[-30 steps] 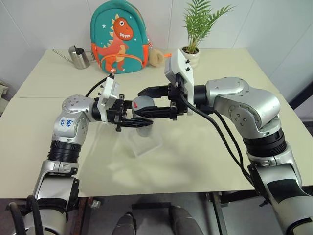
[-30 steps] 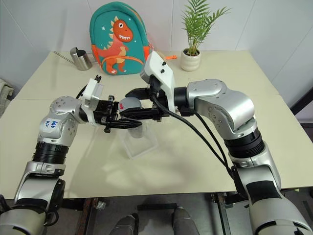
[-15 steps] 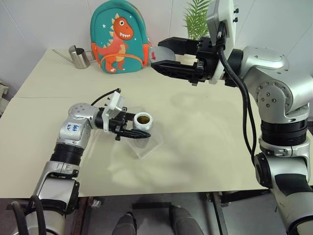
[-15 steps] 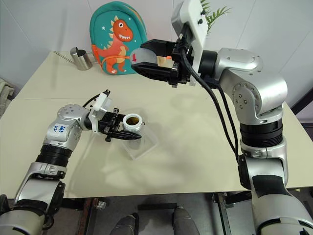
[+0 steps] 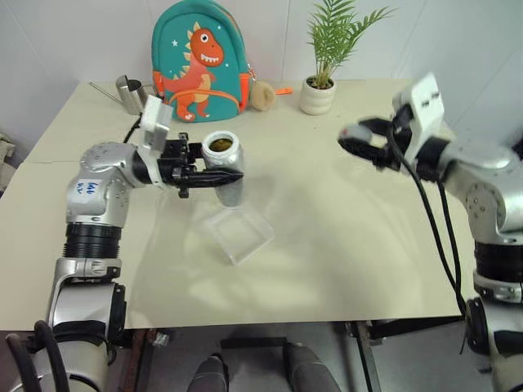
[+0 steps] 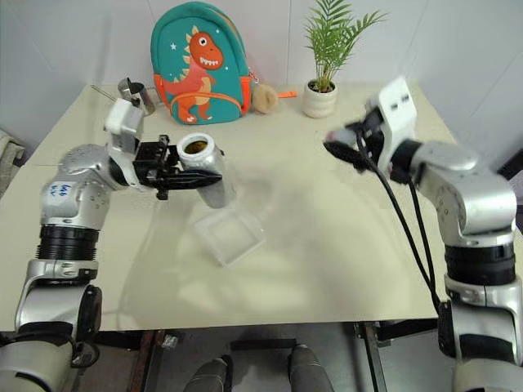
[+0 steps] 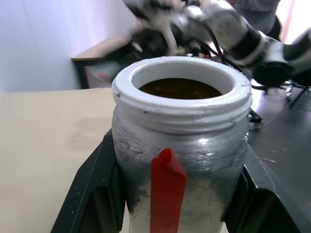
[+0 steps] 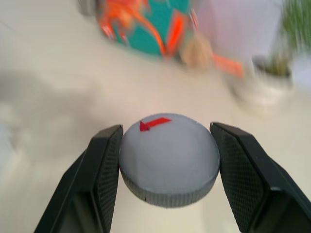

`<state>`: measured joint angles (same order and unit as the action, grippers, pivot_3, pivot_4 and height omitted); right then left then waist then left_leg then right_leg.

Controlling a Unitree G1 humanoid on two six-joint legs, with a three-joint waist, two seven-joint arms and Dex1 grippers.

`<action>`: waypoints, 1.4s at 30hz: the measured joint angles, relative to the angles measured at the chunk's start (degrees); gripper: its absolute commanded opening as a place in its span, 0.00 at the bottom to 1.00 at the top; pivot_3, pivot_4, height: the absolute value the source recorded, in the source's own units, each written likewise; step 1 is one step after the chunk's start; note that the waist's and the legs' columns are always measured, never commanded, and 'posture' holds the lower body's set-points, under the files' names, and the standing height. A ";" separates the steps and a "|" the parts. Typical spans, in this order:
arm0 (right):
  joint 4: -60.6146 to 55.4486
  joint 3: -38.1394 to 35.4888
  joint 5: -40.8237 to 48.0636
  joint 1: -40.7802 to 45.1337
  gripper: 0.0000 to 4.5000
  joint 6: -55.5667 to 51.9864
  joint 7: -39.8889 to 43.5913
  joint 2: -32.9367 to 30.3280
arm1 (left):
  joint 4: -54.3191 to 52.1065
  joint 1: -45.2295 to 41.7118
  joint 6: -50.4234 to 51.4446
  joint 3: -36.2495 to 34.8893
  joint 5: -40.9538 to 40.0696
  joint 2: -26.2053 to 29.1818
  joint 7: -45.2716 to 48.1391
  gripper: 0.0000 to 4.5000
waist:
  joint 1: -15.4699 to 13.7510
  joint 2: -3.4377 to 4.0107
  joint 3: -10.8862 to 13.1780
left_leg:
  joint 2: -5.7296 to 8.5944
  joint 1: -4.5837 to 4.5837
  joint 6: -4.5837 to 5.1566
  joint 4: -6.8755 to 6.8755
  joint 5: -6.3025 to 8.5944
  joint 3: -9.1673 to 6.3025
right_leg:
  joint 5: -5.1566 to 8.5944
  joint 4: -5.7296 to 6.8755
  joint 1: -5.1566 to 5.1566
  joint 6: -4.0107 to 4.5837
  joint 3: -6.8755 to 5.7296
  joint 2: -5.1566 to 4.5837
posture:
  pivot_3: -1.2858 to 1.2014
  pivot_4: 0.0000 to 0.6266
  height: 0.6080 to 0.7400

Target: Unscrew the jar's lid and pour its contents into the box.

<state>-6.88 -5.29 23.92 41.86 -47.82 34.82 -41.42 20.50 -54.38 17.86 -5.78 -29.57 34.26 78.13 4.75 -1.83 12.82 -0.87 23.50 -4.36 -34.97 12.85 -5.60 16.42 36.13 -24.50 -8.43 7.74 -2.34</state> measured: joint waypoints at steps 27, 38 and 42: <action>-10.05 -4.01 2.08 -20.99 0.99 -0.41 -3.87 7.43 | 20.22 -4.45 -34.12 -2.51 14.36 0.31 -15.17 0.45 | -0.39 -0.03 -0.02 | 0.07 -0.09 -0.03 -0.12 -0.12 0.00 | -0.04 0.26 0.06 -0.06 0.07 0.00 | 0.52 0.24 1.00; -22.02 -13.25 21.99 -28.87 0.99 -0.14 15.71 -2.85 | 28.16 -8.84 -73.53 8.61 35.63 4.75 -20.94 0.45 | -0.93 -0.05 -0.02 | 0.07 -0.20 -0.01 -0.16 -0.13 0.07 | -0.10 -0.02 0.30 -0.15 0.12 0.00 | 0.52 0.24 1.00; -21.65 -13.15 22.05 -28.71 0.99 0.55 15.96 -3.58 | 29.10 -10.63 -89.01 13.14 47.05 5.47 -27.08 0.45 | -1.57 -0.06 -0.02 | 0.07 -0.18 0.02 -0.17 -0.14 0.10 | -0.16 -0.17 0.34 -0.19 0.16 0.00 | 0.52 0.24 1.00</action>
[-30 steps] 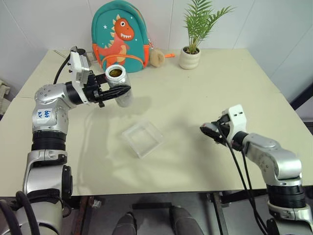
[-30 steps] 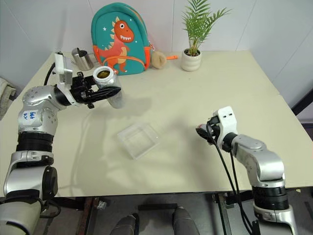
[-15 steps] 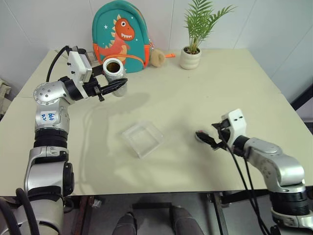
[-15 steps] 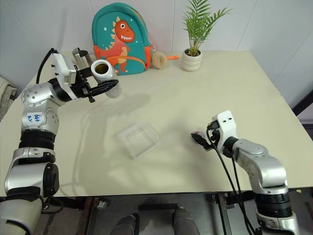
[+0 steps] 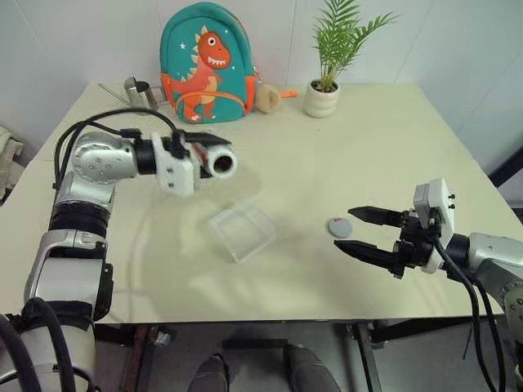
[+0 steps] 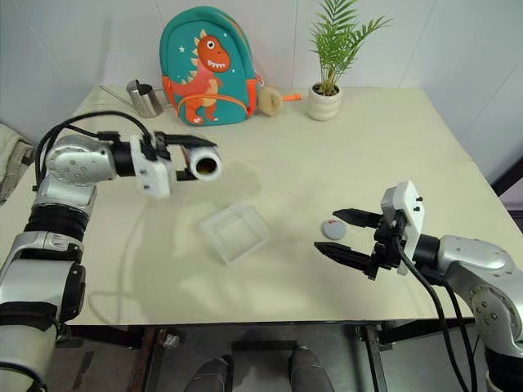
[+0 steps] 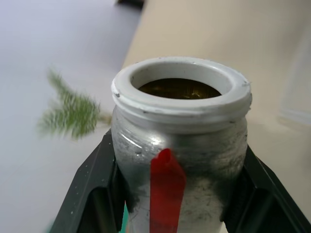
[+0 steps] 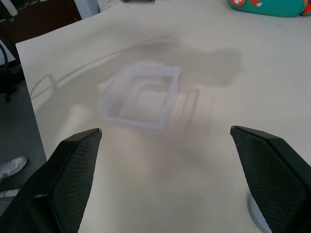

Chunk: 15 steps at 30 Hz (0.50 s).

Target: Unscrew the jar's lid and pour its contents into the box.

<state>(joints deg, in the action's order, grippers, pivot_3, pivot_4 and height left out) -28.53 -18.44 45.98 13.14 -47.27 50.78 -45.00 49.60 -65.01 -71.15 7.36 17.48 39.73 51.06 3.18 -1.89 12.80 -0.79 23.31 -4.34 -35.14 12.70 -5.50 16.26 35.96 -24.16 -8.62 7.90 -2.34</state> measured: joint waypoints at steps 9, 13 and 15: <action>1.96 0.26 3.10 0.45 0.99 -0.11 4.53 -2.21 | -11.20 -7.08 -6.44 4.44 45.69 7.13 -44.53 0.45 | -0.28 -0.07 0.03 | 0.06 0.02 0.00 0.00 0.01 0.02 | -0.06 -0.08 0.05 -0.17 0.05 -0.06 | 0.52 0.24 1.00; 3.69 2.54 3.04 2.95 0.99 -0.02 5.33 -2.22 | -19.63 -7.27 2.13 16.04 64.27 8.84 -71.79 0.45 | -0.31 -0.12 0.04 | 0.07 0.03 -0.01 -0.06 0.01 0.03 | -0.07 -0.08 0.06 -0.20 0.06 -0.05 | 0.52 0.24 1.00; 4.46 3.04 2.93 3.90 0.99 0.01 5.35 -2.22 | -21.95 -8.01 7.29 23.31 72.24 10.13 -83.09 0.45 | -0.20 -0.14 0.05 | 0.07 0.02 -0.01 -0.06 0.00 0.06 | -0.07 -0.08 0.05 -0.20 0.07 -0.05 | 0.52 0.24 1.00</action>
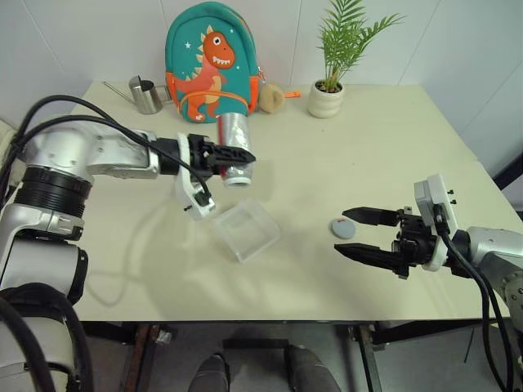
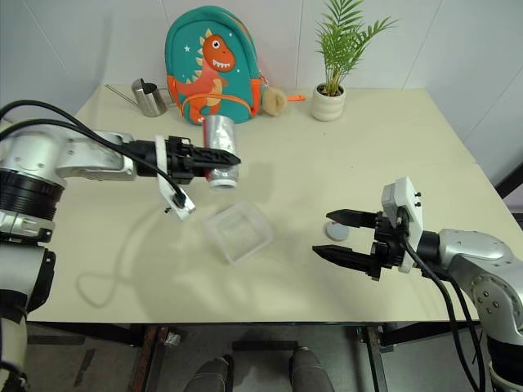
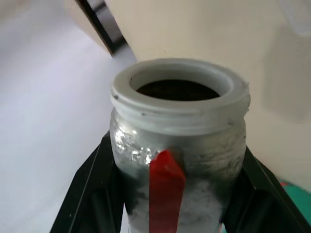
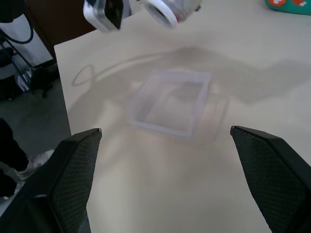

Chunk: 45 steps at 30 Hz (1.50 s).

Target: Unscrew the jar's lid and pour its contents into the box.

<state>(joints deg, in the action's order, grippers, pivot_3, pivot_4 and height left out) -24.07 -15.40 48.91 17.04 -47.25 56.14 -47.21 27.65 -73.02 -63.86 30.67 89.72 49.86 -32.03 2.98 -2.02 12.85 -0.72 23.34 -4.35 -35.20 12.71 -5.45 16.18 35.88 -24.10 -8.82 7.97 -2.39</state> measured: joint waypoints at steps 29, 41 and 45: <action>3.84 3.88 -2.25 4.33 0.99 2.86 -1.69 2.10 | 28.20 1.00 5.52 -0.78 -35.19 -7.12 3.13 0.45 | -0.94 0.00 -0.01 | 0.02 -0.03 0.02 0.04 0.01 0.07 | 0.01 0.10 -0.01 0.00 0.00 -0.02 | 0.52 0.24 1.00; 10.91 8.01 -5.14 9.78 0.99 5.82 5.29 1.59 | 11.99 24.07 50.45 -33.35 -100.81 -22.34 56.97 0.45 | -1.03 0.08 -0.06 | -0.03 -0.09 0.07 -0.03 -0.03 0.01 | -0.03 0.33 -0.02 0.10 -0.01 0.02 | 0.52 0.24 1.00; 11.24 8.20 -5.05 9.99 0.99 9.02 9.46 2.14 | -0.60 30.20 67.19 -35.83 -109.68 -22.38 63.27 0.45 | -1.03 0.07 -0.06 | -0.02 -0.13 0.06 -0.20 -0.04 0.00 | -0.03 0.48 0.00 0.10 0.00 0.02 | 0.52 0.24 1.00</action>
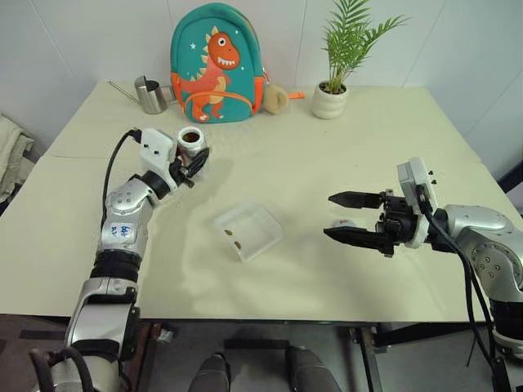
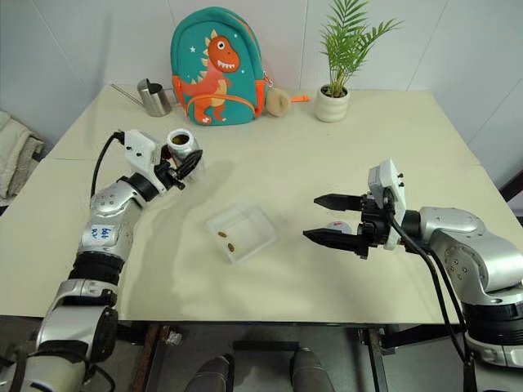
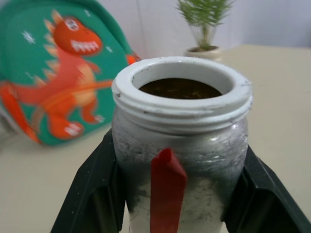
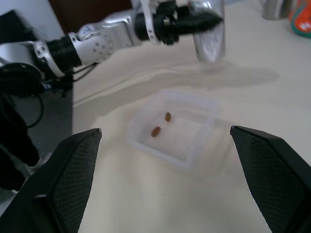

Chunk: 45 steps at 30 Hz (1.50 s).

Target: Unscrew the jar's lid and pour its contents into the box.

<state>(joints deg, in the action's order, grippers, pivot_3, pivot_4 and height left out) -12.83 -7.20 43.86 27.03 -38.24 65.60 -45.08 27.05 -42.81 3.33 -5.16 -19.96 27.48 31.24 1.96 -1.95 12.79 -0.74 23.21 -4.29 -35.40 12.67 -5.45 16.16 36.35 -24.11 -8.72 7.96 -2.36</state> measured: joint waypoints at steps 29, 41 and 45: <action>8.74 1.97 -4.69 4.54 1.00 5.68 3.84 1.54 | -9.51 7.21 16.14 -2.74 2.14 3.54 4.38 1.00 | 1.30 0.00 0.00 | -0.03 -0.25 -0.06 -0.13 -0.17 -0.02 | -0.17 -0.47 0.47 -0.03 0.01 0.03 | 0.52 0.24 1.00; 9.02 2.04 -4.94 4.82 1.00 5.68 4.12 1.45 | -18.81 13.86 19.71 -3.45 2.17 10.38 7.72 1.00 | 1.34 0.00 0.00 | -0.05 -0.24 -0.06 -0.04 -0.16 -0.02 | -0.15 -0.57 0.45 0.01 0.01 0.03 | 0.52 0.24 1.00; 9.00 1.85 -4.93 4.80 1.00 5.63 4.67 0.43 | -19.96 16.40 19.89 -3.57 2.21 13.78 10.13 1.00 | 1.39 0.00 0.00 | -0.05 -0.25 -0.06 0.06 -0.16 -0.01 | -0.10 -0.65 0.44 0.10 0.01 0.02 | 0.52 0.24 1.00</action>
<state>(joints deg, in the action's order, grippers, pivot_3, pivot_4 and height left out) -3.83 -5.35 38.93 31.83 -32.61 70.27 -44.65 7.09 -26.41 23.22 -8.73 -17.74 41.25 41.37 3.35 -1.95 12.80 -0.79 22.96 -4.35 -35.34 12.51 -5.45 16.06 35.71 -23.66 -8.62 7.98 -2.34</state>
